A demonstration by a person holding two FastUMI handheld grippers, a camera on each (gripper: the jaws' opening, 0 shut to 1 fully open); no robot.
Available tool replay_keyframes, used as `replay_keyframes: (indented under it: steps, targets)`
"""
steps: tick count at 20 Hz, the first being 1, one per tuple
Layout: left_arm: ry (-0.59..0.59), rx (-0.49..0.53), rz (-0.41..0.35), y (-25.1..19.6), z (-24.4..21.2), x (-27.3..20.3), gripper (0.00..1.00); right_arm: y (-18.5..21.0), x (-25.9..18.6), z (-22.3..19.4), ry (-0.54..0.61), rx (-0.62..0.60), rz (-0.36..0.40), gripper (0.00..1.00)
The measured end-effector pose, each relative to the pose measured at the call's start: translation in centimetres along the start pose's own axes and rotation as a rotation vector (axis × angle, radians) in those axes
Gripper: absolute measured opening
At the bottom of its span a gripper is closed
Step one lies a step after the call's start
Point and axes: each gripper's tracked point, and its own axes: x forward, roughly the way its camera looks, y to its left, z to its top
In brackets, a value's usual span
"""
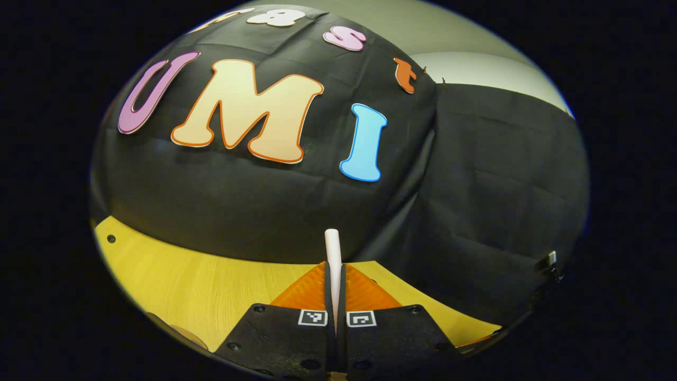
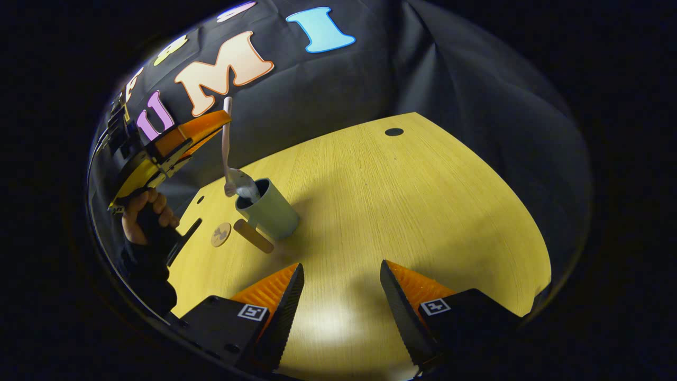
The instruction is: Put the toothbrush and toothpaste on the desktop into the cup, then pick up the cup and place it on the coaster on the desktop.
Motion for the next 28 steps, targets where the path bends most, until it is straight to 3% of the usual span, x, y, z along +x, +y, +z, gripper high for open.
replay_keyframes:
  steps: [9,15,16,17,24,25,26,27,28]
  targets:
    - [0.103,0.065,0.049,1.2,-6.0,1.0,0.01,-0.2,0.5,0.4,0.007,0.034,0.027,0.89]
    - [0.107,0.093,0.067,1.3,-6.4,-1.5,0.00,1.0,1.1,1.2,0.011,0.023,0.056,0.89]
    - [0.104,0.098,0.078,1.4,-6.3,-1.9,0.00,1.2,1.1,1.3,0.013,0.021,0.061,0.85]
    - [0.117,0.094,0.081,1.4,-6.5,-2.3,0.00,1.7,1.3,1.5,0.018,0.020,0.069,0.89]
    - [0.179,0.101,0.107,0.4,-6.6,-6.2,0.00,6.4,0.5,3.9,0.040,-0.051,0.188,0.89]
    - [0.190,0.096,0.105,0.1,-6.6,-7.0,0.04,7.4,0.5,4.2,0.055,-0.046,0.213,0.81]
    - [0.204,0.097,0.100,-0.2,-6.4,-7.7,0.02,8.4,0.3,4.3,0.078,-0.036,0.242,0.81]
    - [0.216,0.098,0.099,-0.4,-6.4,-8.7,0.03,9.3,0.0,4.2,0.109,-0.031,0.268,0.89]
    - [0.223,0.095,0.097,-0.5,-6.1,-9.7,0.05,10.1,0.0,4.2,0.140,-0.032,0.285,0.89]
